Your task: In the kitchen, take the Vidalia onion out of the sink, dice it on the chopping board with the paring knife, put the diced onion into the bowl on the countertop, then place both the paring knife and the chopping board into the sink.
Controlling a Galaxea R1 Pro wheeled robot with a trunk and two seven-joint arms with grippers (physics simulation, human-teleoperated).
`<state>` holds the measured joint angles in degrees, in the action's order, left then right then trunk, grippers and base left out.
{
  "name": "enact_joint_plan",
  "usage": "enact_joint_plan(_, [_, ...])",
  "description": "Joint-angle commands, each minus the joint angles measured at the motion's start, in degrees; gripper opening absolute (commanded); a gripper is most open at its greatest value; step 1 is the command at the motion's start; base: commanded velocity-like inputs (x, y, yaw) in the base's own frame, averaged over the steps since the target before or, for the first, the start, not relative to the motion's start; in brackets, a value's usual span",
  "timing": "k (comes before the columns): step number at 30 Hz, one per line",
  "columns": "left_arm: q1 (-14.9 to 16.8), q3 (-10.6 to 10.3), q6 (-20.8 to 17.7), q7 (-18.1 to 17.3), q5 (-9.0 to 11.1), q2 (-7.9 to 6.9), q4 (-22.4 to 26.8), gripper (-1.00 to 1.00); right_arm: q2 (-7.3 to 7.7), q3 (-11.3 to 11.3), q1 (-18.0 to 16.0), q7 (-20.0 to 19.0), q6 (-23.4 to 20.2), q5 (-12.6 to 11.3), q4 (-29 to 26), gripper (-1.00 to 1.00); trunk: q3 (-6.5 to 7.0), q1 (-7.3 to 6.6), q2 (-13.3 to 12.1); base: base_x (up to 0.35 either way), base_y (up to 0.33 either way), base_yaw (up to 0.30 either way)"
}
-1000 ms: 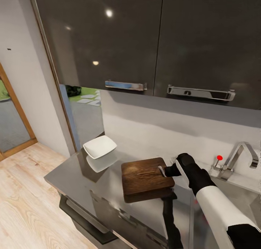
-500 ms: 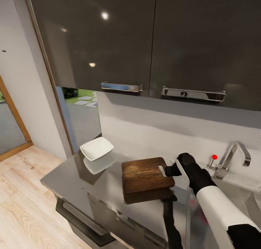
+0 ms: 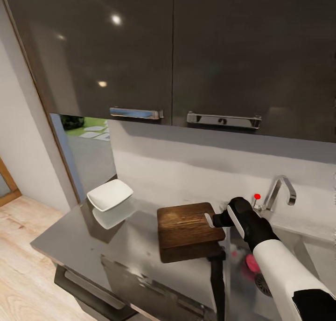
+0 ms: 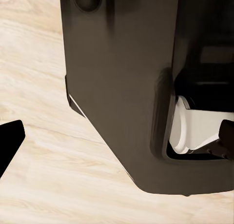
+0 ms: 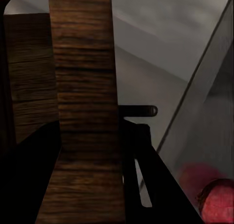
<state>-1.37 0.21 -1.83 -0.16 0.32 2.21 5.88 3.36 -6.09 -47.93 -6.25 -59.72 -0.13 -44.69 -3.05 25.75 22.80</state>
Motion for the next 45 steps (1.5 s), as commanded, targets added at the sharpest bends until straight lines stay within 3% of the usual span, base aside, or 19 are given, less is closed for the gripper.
enact_joint_plan(1, [-0.04, 0.03, -0.19, -0.02, 0.03, 0.02, 0.19, 1.0, 0.07, -0.23, -0.05, -0.17, -0.22, -0.23, -0.05, -1.0, -0.11, 0.04, 0.12, 0.0, 0.0, -0.062])
enact_joint_plan(17, [-0.04, 0.05, -0.25, -0.02, 0.03, 0.17, 0.19, 1.0, 0.07, -0.15, -0.05, -0.17, -0.22, -0.23, -0.04, -1.0, -0.11, 0.04, 0.12, -0.101, 0.099, -0.02])
enact_joint_plan(31, [-0.04, 0.05, -0.2, -0.02, 0.03, 0.17, 0.19, 1.0, 0.07, -0.15, -0.05, -0.18, -0.22, -0.23, -0.03, -1.0, -0.11, 0.04, 0.12, -0.032, 0.263, -0.184])
enact_joint_plan(45, [-0.04, 0.05, -0.19, -0.02, 0.03, 0.13, 0.19, 1.0, 0.07, -0.15, -0.05, -0.17, -0.22, -0.23, -0.05, -1.0, -0.11, 0.04, 0.12, 0.0, 0.014, -0.195])
